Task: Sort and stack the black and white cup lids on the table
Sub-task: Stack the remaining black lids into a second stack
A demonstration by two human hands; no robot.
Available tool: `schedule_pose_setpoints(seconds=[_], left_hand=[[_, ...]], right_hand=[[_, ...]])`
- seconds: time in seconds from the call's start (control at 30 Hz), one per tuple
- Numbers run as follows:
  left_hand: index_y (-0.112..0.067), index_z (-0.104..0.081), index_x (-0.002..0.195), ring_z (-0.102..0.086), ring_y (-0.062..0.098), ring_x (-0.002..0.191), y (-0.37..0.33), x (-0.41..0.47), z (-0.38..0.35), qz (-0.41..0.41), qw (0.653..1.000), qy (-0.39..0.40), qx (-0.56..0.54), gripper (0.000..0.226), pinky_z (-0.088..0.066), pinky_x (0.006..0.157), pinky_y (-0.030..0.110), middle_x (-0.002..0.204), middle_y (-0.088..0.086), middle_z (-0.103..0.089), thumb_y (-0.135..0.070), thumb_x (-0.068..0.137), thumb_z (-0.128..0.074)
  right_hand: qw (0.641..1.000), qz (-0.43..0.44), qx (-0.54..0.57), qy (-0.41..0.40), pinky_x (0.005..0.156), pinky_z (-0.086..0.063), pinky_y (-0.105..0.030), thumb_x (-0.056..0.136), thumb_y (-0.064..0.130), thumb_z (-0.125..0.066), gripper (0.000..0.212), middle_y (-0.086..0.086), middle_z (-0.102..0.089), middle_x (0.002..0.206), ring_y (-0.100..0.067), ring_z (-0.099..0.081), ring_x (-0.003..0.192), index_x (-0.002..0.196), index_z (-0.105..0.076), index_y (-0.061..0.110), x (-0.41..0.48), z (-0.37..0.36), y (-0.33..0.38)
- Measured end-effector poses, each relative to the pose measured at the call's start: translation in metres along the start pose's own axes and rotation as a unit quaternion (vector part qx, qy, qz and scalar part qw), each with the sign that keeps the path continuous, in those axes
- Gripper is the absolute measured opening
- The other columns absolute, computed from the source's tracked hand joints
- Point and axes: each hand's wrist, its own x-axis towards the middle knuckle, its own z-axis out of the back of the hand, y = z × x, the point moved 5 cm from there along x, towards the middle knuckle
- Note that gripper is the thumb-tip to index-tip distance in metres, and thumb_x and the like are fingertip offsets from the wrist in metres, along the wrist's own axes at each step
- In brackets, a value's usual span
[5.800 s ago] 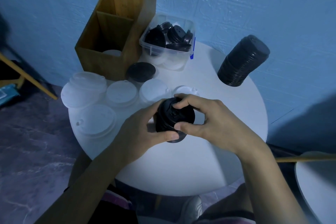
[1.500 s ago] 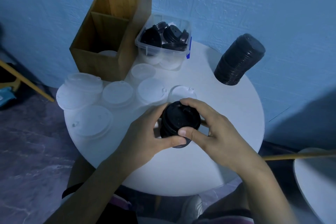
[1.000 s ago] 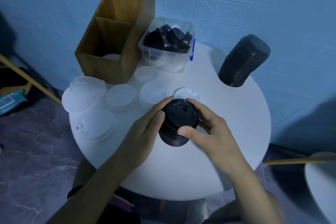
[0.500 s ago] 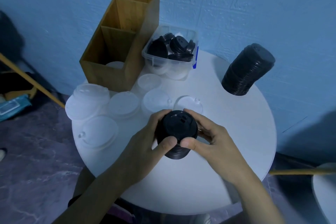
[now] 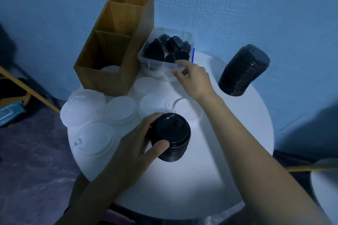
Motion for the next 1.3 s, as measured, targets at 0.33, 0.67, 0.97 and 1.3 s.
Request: schedule_pose_setpoints(seconds=[0.33,0.67,0.97,1.3], left_hand=[[-0.055,-0.046,0.132,-0.067,0.008,0.112,0.001,-0.003,0.000,-0.007,1.000,-0.004,0.006,0.048,-0.055,0.091,0.039,0.122,-0.023,-0.067,-0.057,0.085,-0.057],[-0.046,-0.054,0.130,-0.069,0.010,0.110,-0.001,-0.007,0.002,-0.011,1.000,-0.015,0.017,0.056,-0.056,0.090,0.041,0.118,-0.020,-0.071,-0.052,0.076,-0.067],[-0.049,-0.051,0.131,-0.070,0.011,0.104,-0.003,-0.006,0.002,-0.023,0.999,-0.016,0.033,0.056,-0.057,0.087,0.041,0.116,-0.022,-0.071,-0.055,0.077,-0.066],[-0.049,-0.051,0.131,-0.069,0.009,0.106,-0.002,-0.006,0.001,-0.020,0.999,-0.015,0.032,0.056,-0.056,0.087,0.039,0.115,-0.023,-0.070,-0.057,0.078,-0.064]], right_hand=[[1.000,-0.006,0.010,-0.025,0.090,-0.050,-0.038,0.102,0.038,-0.055,0.029,0.003,-0.073,0.095,-0.022,-0.065,0.092,0.130,-0.061,0.033,-0.020,0.009,-0.022],[0.997,-0.013,-0.053,0.055,0.084,-0.047,-0.030,0.100,0.037,-0.052,0.048,0.009,-0.074,0.074,-0.017,-0.060,0.090,0.148,-0.048,0.033,-0.016,0.031,-0.029],[0.998,0.004,-0.044,0.054,0.071,-0.051,-0.030,0.099,0.035,-0.059,0.011,0.007,-0.071,0.069,-0.010,-0.059,0.062,0.097,-0.068,0.030,-0.015,0.045,-0.030],[0.995,-0.077,-0.056,-0.014,0.094,-0.053,-0.041,0.093,0.045,-0.065,0.036,-0.010,-0.075,0.093,-0.033,-0.069,0.098,0.125,-0.065,0.029,0.025,0.040,-0.040]])
